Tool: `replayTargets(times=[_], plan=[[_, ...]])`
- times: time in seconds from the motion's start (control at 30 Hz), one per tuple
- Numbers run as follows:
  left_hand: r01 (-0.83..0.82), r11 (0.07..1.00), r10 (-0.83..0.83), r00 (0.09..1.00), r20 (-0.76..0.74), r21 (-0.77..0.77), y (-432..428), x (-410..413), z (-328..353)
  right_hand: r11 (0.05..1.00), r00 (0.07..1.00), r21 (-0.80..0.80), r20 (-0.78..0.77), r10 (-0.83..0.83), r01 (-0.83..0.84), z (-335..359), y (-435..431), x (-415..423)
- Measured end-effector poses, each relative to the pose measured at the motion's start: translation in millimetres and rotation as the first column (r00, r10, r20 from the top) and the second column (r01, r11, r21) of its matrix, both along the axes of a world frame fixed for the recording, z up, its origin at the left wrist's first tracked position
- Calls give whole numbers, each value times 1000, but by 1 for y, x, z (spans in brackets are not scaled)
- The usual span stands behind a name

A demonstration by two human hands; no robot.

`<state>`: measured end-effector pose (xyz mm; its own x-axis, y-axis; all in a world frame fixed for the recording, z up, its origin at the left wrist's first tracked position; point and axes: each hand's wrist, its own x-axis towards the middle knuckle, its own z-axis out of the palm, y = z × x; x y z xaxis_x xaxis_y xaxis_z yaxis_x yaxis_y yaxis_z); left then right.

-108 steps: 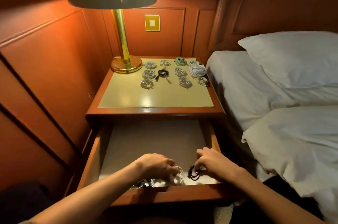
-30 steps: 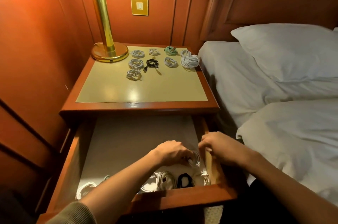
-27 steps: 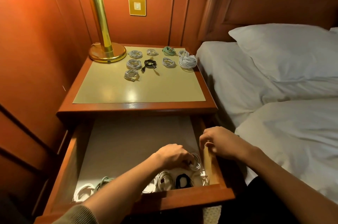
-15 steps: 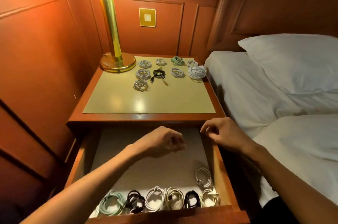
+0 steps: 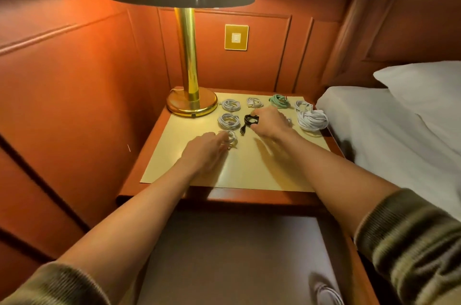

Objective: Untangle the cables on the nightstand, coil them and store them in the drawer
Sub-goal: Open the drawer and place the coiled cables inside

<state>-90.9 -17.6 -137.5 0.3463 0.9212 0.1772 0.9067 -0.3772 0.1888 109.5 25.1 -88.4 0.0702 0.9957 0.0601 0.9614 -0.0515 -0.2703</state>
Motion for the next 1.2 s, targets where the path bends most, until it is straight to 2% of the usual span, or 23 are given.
replayTargets(times=[0.1,0.33,0.5,0.6,0.63,0.7,0.77,0.87,1.0,1.2], plan=[[20,999,-20,1000,-19,31,1,3,0,997,997,-79,82,16,-9,-16,16,1],[76,996,-71,991,-116,38,-37,-10,8,994,984,24,146,105,-110,-21,-5,7],[176,984,-173,983,-62,36,-105,-28,14,979,982,71,-7,191,-190,-1,-85,19],[288,934,-254,951,-176,210,-149,-33,7,966,967,72,-44,251,-248,3,-167,36],[340,917,-304,934,-186,208,-165,-33,2,962,961,70,-64,270,-266,2,-197,43],[426,896,-414,904,-112,127,-196,-29,-10,955,951,57,-92,296,-292,-6,-257,54],[479,877,-478,877,-53,26,-219,-21,-23,953,952,-1,-47,302,-303,-19,-307,60],[490,862,-505,851,-144,-131,-235,-2,-46,948,951,-95,25,308,-304,-51,-348,63],[436,851,-499,846,-190,-292,-242,25,-69,933,942,-194,84,325,-305,-91,-356,60],[421,816,-513,843,-161,-397,-252,55,-74,926,938,-279,161,307,-255,-110,-352,53]])
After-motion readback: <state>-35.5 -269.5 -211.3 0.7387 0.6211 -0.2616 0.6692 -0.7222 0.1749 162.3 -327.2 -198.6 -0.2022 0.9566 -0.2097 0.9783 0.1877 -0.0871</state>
